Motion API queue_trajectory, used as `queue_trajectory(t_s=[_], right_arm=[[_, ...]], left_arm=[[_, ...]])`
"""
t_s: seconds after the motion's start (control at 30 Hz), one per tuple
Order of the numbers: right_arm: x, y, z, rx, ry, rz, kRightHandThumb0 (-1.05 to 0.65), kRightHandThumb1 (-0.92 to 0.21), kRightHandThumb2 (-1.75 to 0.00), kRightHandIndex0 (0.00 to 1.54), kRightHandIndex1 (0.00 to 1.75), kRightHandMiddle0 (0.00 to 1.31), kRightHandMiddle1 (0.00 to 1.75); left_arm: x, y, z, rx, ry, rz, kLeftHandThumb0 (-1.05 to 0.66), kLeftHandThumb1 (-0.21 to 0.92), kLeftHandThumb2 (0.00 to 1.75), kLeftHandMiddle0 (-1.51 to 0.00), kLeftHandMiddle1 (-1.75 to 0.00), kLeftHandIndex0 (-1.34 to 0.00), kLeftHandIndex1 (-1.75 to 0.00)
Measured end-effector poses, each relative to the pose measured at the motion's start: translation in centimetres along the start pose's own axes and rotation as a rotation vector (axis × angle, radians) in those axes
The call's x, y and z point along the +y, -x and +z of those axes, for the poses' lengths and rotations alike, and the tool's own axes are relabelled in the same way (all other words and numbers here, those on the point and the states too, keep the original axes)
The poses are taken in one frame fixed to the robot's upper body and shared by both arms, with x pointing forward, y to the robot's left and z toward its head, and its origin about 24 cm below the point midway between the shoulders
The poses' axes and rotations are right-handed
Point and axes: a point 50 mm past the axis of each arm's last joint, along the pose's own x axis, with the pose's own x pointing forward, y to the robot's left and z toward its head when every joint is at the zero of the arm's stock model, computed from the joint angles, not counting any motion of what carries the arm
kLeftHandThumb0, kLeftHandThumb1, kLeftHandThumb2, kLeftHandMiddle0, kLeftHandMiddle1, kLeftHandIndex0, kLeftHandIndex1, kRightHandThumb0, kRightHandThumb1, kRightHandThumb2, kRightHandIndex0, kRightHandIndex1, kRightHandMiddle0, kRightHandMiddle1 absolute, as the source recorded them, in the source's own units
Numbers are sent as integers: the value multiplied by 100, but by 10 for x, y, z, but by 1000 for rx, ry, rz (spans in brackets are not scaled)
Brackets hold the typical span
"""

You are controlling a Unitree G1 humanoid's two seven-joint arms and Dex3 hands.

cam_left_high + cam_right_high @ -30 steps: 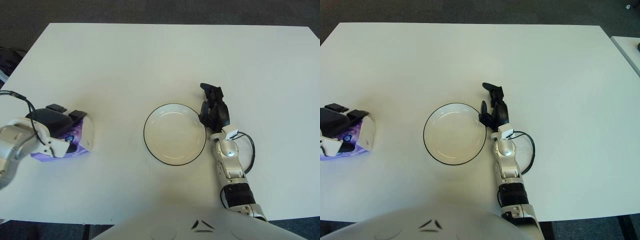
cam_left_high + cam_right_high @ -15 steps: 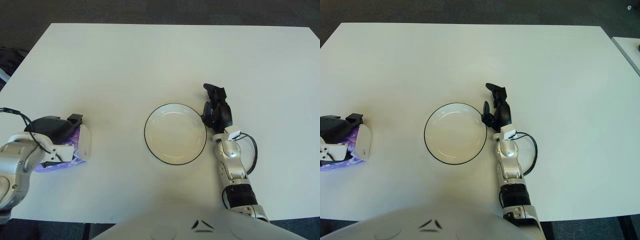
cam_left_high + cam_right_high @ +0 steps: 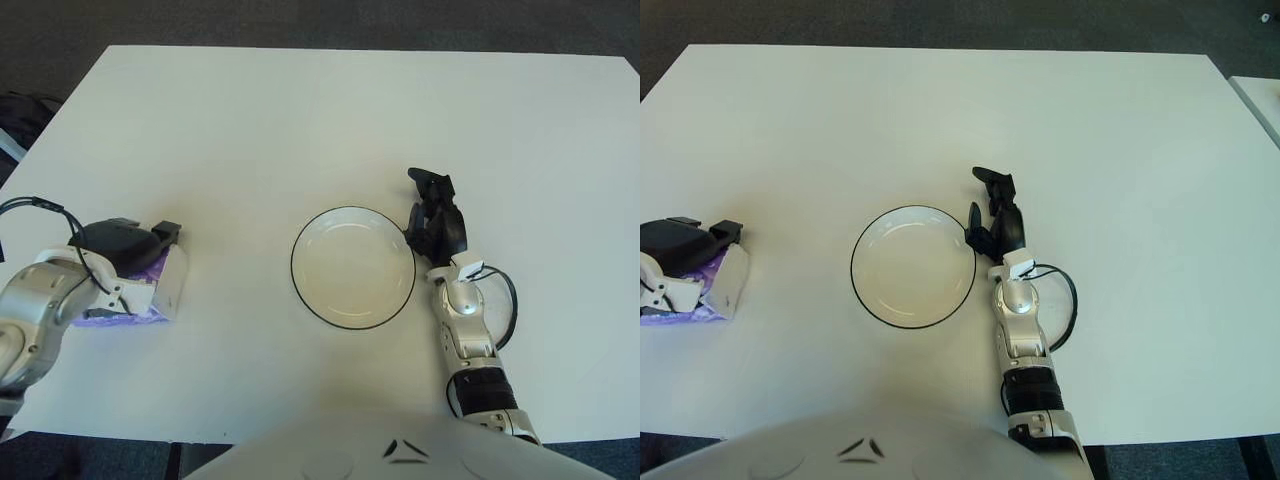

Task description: Put the tissue paper into the plate.

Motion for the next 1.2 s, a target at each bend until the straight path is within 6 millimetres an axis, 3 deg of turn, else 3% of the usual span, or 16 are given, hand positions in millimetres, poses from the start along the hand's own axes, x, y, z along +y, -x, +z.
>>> queue_trajectory(t_s=[0.4, 0.9, 1.1, 1.2], right_arm=[[-1, 0, 0, 1, -2, -1, -60, -92, -81, 29, 32, 0, 106], [-1, 0, 0, -2, -5, -6, -60, -92, -80, 28, 33, 0, 105], [0, -1, 1, -10, -9, -2, -60, -92, -81, 27, 34, 0, 106], [0, -2, 2, -14, -12, -2, -60, -92, -82, 27, 34, 0, 106]], left_arm=[[4, -9, -4, -70, 62, 78, -1, -14, 174, -92, -175, -87, -150], [16, -10, -10, -111, 117, 174, -1, -14, 175, -90, -175, -88, -151], [30, -8, -6, -143, 150, 245, -1, -12, 175, -89, -175, -83, -158], [47, -7, -2, -162, 173, 309, -1, -10, 175, -89, -175, -78, -163]])
